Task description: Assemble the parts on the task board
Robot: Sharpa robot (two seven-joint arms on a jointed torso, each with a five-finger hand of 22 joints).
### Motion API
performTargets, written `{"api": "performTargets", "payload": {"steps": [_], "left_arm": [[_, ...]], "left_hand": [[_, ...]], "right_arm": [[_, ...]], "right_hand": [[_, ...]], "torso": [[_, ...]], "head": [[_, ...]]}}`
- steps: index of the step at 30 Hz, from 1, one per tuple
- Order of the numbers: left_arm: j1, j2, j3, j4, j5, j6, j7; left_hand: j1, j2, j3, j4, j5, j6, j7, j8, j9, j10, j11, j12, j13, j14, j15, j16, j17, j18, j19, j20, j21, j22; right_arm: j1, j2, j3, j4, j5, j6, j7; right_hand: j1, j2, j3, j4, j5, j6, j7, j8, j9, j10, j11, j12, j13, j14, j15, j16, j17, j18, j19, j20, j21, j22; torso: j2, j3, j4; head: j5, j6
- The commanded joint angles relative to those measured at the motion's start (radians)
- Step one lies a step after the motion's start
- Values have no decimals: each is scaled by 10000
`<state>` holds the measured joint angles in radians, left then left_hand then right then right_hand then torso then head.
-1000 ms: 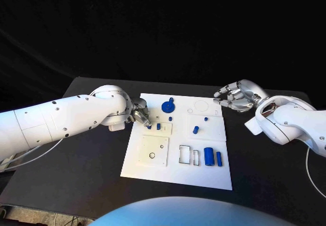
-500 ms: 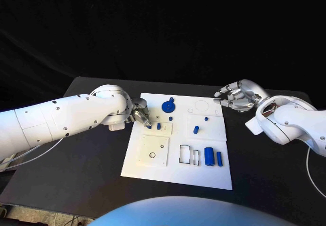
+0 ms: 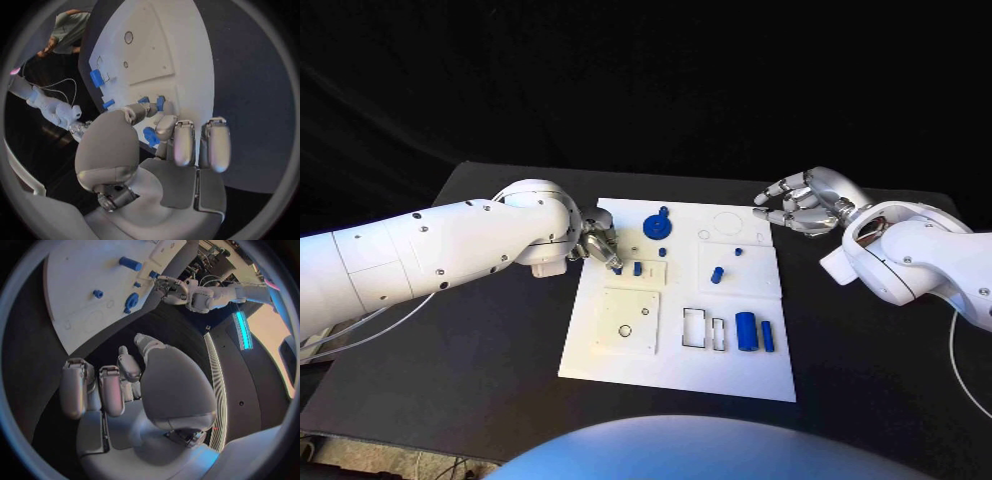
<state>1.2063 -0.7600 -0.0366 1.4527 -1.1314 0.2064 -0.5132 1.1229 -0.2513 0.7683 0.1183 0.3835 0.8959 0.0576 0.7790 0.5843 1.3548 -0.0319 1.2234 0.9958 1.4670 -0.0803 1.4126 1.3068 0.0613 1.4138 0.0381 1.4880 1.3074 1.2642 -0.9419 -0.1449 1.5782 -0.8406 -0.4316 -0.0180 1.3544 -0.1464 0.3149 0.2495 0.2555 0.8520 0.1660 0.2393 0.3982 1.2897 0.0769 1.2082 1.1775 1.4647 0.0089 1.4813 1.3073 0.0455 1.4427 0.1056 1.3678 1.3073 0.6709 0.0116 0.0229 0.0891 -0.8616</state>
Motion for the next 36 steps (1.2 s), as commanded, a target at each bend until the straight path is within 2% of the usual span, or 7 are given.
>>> {"api": "performTargets", "payload": {"steps": [1, 12, 19, 27, 36], "left_arm": [[-105, 66, -90, 41, 212, 532, 80], [-105, 64, -97, 23, 223, 706, 60], [-105, 65, -97, 23, 176, 572, 114], [-106, 15, -96, 56, 190, 329, 225], [-138, -59, -95, 182, 268, 275, 291]], "left_hand": [[34, 78, 936, -994, -43, 169, -172, 59, -11, 84, -4, 56, 46, 402, -44, -9, 15, -139, 78, -11, 43, 693], [-40, 85, 628, -929, -63, 300, -233, -19, -86, 231, -44, 152, 261, 407, -70, -9, 15, -150, 111, -2, 51, 735], [217, 100, 568, -1141, 15, 394, -240, -117, -164, 268, -72, 122, 320, 411, -102, -8, 20, -156, 139, -9, 60, 768], [242, 107, 572, -1157, 20, 407, -237, -124, -171, 281, -70, 134, 350, 411, -101, -8, 21, -160, 151, -11, 66, 783], [241, 8, 496, -1197, 20, 445, -229, -157, -198, 328, -60, 160, 417, 413, -93, -7, 22, -165, 166, -14, 73, 802]], "right_arm": [[-6, -2, 0, 14, -92, 88, 18], [-6, -4, 0, 8, -92, 79, 24], [-6, -1, 0, 4, -92, 59, 36], [-6, -3, 0, -1, -92, 50, 46], [-6, -4, 0, -5, -92, 46, 56]], "right_hand": [[-78, -19, 53, 18, 67, -81, -19, 29, 15, -83, -6, -38, -15, 569, -70, -63, 532, 99, -63, 26, -47, 1210], [-78, -19, 53, 18, 67, -81, -19, 29, 15, -83, -6, -38, -15, 569, -70, -63, 532, 99, -63, 26, -47, 1210], [-78, -19, 53, 18, 67, -81, -19, 29, 15, -83, -6, -38, -15, 569, -70, -63, 532, 99, -63, 26, -47, 1210], [-87, -3, 81, 33, 78, -88, -17, 46, 16, -89, -6, -47, -28, 568, -71, -71, 522, 103, -70, 25, -67, 1200], [-93, 7, 91, 41, 85, -90, -17, 51, 16, -91, -6, -49, -31, 567, -71, -74, 516, 104, -72, 24, -73, 1197]], "torso": [[5, -1, 4], [-1, -6, 11], [4, -5, 5], [-3, 0, 11], [-7, -1, 13]], "head": [[-10, -21], [-12, -56], [4, -49], [4, -75], [22, -78]]}}
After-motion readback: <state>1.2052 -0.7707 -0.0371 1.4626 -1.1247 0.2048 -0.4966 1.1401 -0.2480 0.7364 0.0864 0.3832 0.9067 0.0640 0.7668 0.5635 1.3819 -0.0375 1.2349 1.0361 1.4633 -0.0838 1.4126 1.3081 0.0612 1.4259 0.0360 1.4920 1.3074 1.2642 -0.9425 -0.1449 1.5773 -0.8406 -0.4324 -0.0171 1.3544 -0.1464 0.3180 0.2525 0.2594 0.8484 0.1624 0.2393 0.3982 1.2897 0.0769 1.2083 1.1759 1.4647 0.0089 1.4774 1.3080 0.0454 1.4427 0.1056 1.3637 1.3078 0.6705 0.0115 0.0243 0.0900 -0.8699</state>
